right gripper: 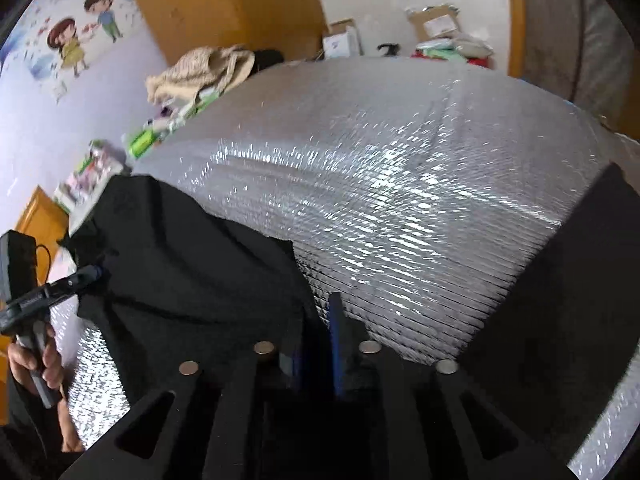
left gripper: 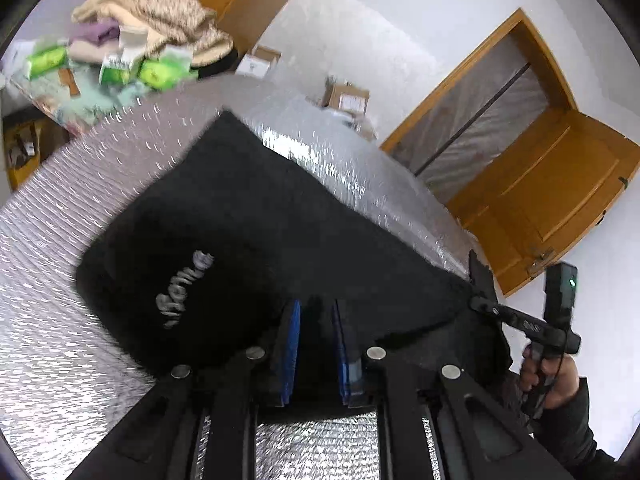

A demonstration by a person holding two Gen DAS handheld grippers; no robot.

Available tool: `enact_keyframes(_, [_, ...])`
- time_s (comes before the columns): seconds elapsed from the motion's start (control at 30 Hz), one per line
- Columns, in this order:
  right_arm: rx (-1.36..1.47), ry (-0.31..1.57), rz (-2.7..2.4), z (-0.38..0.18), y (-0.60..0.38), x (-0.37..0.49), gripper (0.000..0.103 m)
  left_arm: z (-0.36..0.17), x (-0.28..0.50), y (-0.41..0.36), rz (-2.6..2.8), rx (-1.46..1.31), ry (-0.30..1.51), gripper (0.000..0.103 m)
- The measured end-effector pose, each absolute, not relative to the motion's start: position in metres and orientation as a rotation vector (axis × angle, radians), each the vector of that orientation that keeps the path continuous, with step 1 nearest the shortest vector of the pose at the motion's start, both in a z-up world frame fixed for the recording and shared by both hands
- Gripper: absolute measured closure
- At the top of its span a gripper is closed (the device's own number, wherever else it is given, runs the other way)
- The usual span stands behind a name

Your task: Fold clothes

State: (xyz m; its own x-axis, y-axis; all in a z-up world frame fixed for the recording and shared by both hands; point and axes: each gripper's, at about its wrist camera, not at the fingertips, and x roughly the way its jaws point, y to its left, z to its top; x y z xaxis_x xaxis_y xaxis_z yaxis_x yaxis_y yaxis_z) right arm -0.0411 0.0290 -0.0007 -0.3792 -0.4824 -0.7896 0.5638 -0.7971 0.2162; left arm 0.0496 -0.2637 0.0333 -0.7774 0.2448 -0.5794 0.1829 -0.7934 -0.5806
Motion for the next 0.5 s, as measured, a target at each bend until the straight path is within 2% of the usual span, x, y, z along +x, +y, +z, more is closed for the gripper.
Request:
enact_keyframes(0.17, [1.048,0.191,-2.081,0.022,0.019,0.017,0.075,0.035,0.100,-0.301,2.906,-0.985,-1.162,0.086])
enact_keyframes(0.33, [0.994,0.290,-1.957,0.010,-0.003,0.064,0.074,0.021,0.141,-0.321,2.924,-0.938,-1.447,0.079])
enact_keyframes(0.5, [0.980,0.346,-1.917,-0.003,-0.013,0.086,0.074,0.017,0.126,-0.312,2.835,-0.938,-1.538,0.073])
